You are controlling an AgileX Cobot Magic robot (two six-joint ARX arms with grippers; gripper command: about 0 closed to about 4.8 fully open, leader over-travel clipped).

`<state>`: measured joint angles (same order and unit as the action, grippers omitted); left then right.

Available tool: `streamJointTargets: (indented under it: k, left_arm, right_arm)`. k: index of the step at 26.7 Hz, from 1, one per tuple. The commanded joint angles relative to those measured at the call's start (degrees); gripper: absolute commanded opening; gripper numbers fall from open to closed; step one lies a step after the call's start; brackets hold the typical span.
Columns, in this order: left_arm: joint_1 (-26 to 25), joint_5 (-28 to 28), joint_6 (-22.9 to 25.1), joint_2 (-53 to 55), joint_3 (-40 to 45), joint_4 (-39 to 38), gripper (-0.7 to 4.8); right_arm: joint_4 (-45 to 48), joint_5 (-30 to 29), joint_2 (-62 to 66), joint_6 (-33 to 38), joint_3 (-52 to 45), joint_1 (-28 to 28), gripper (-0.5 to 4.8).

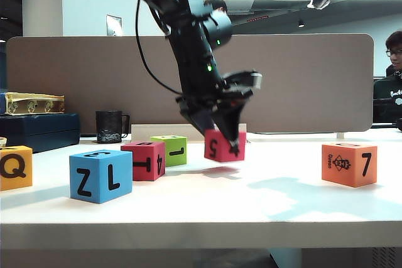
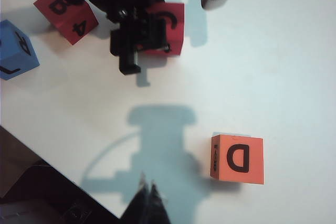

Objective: Select the appropriate blocks from the scattered letter blocks on the table and arrange them in a row to spell out "ABCD".

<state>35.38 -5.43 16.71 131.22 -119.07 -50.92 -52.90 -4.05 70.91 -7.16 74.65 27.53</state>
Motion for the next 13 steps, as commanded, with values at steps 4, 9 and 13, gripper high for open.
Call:
streamJointTargets:
  k: [4,9,13]
  left_arm:
    - [0.0,2.8,-14.7,-4.7,-0.2,-3.5,2.35]
    - [0.3,2.9,-27.9,-5.4,0.3,-6.1,2.36]
    - [1.0,3.3,-30.9,-5.4,2.2,-6.2,2.36]
  right_arm:
    - [0.9,0.1,-0.2,0.1,0.3,0.0,-0.01]
    - [0.9,0.1,-0.2,0.1,0.3,0.0,-0.01]
    - [0.9,0.1,-0.2,0.1,0.3,0.0,-0.02]
